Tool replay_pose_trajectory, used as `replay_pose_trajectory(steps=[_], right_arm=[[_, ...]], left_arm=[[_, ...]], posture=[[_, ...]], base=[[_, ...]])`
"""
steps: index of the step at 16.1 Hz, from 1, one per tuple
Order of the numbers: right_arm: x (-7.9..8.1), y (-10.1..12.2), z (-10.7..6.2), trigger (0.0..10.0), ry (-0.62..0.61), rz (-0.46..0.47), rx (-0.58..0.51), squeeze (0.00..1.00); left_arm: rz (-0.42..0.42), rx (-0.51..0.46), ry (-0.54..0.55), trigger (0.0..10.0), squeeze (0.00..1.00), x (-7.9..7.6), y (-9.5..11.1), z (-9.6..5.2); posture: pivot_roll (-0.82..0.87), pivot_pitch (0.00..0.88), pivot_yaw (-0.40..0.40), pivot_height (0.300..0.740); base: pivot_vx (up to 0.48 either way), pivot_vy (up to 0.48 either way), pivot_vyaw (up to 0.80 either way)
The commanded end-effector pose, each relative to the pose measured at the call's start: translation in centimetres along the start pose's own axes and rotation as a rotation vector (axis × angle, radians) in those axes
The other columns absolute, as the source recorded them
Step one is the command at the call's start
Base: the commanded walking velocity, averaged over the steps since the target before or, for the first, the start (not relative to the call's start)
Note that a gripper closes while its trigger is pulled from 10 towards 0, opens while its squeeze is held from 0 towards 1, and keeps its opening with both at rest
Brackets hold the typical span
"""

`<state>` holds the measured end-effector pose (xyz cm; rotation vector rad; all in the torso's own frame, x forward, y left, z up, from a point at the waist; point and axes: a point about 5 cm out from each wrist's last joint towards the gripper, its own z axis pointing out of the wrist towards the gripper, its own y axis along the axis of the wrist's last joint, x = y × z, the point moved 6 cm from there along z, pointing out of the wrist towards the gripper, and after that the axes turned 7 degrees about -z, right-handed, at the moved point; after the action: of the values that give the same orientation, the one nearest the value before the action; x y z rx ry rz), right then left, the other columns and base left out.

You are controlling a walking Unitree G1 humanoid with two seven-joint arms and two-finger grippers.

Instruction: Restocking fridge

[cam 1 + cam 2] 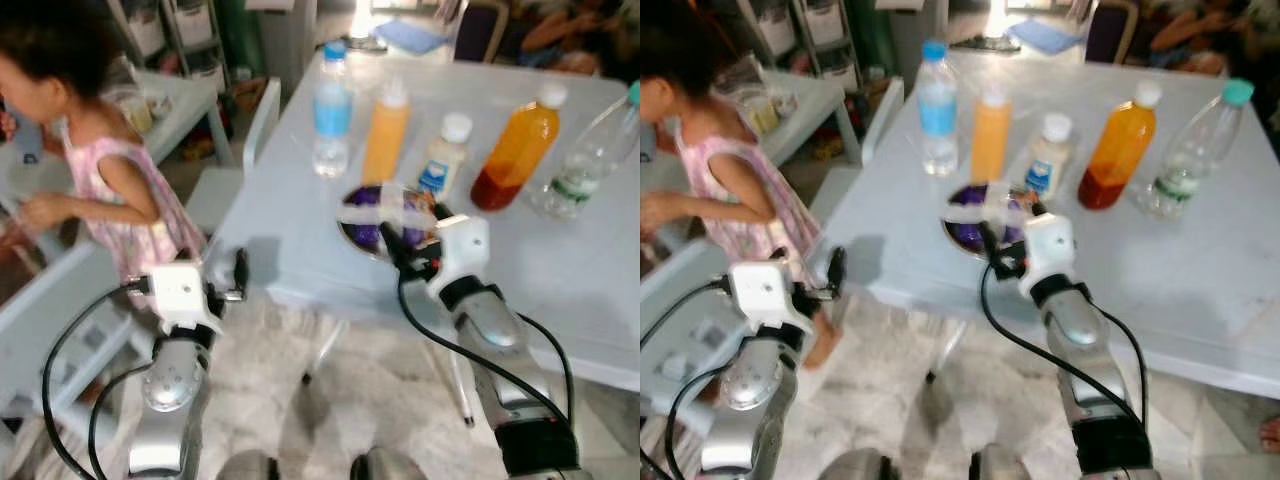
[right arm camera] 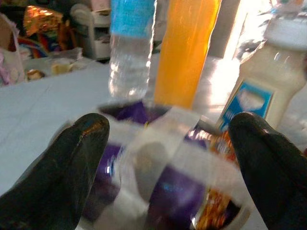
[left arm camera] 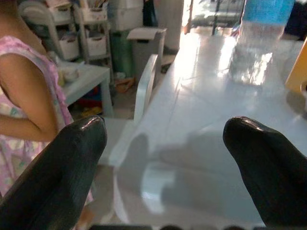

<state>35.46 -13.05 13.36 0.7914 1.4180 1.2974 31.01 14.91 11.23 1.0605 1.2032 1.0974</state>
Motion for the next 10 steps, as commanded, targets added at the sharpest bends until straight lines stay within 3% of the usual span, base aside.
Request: replay_pose_trajectory(steps=[1,5,10], right_arm=[[0.7,0.7,0.2,10.0,0.022,-0.001,-0.023,0.0],[0.9,0.6,0.2,10.0,0.037,-0.012,-0.018,0.0],[0.6,-1.3,-0.9,10.0,0.066,-0.11,0.07,0.0]], left_arm=[[0.035,-0.017,0.026,10.0,0.0,1.1,0.5,-0.1],[0.035,-0.011,0.027,10.0,0.0,1.0,0.4,-0.2],[0.039,-0.007,0.03,10.0,0.0,1.1,0.3,-0.3]], posture=[[-0.03,0.112,-0.007,0.74],[-0.03,0.114,-0.011,0.74],[-0.04,0.121,-0.017,0.74]], base=[[0.0,0.0,0.0],[0.0,0.0,0.0],[0.0,0.0,0.0]])
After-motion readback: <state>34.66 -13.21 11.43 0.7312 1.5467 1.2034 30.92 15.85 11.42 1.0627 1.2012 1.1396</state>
